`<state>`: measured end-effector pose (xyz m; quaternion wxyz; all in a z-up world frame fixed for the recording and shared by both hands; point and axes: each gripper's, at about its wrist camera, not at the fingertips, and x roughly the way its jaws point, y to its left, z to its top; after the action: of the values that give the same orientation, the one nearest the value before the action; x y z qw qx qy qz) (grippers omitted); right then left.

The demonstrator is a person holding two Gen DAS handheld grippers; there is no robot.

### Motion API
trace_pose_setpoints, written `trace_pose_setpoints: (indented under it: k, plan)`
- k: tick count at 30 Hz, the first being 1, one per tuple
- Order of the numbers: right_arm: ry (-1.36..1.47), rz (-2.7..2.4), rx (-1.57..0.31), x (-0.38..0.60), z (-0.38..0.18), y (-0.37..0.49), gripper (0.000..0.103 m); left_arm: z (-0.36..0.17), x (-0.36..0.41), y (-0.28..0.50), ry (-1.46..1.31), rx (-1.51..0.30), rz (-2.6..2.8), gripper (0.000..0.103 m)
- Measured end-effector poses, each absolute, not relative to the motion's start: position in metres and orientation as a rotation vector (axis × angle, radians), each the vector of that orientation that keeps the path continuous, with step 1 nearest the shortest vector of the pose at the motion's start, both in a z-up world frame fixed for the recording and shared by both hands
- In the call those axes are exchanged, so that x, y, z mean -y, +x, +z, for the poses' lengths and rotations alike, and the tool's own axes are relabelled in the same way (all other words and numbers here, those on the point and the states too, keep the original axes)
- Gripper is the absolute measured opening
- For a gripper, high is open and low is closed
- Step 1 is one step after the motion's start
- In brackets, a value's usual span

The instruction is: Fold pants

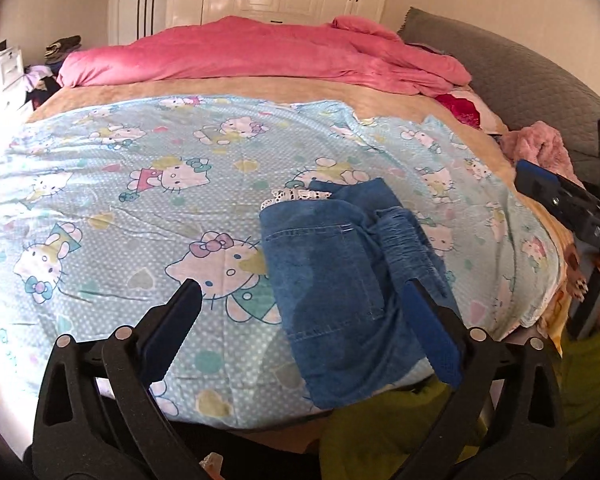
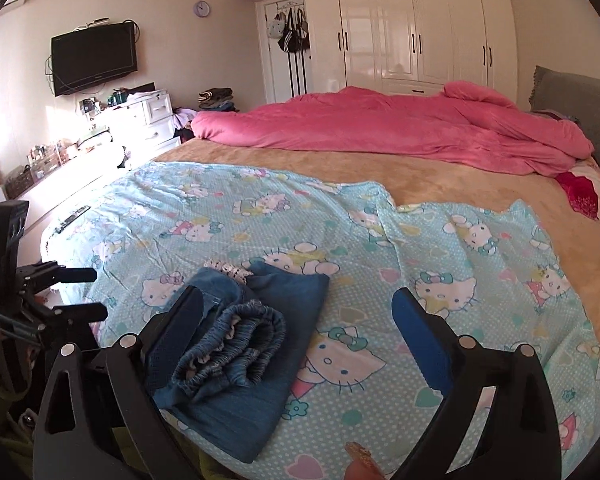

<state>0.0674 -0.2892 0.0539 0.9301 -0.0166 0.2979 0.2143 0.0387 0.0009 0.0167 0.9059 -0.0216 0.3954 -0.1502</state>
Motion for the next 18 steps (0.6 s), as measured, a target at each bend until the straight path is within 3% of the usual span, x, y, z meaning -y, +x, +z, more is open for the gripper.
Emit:
trace_pose_setpoints:
  k: [18]
  plan:
    - [0.033, 0.442, -0.889, 0.279, -0.022, 0.104, 0.092, -0.035, 0.012, 0.085, -0.1, -0.943, -0.315, 0.093]
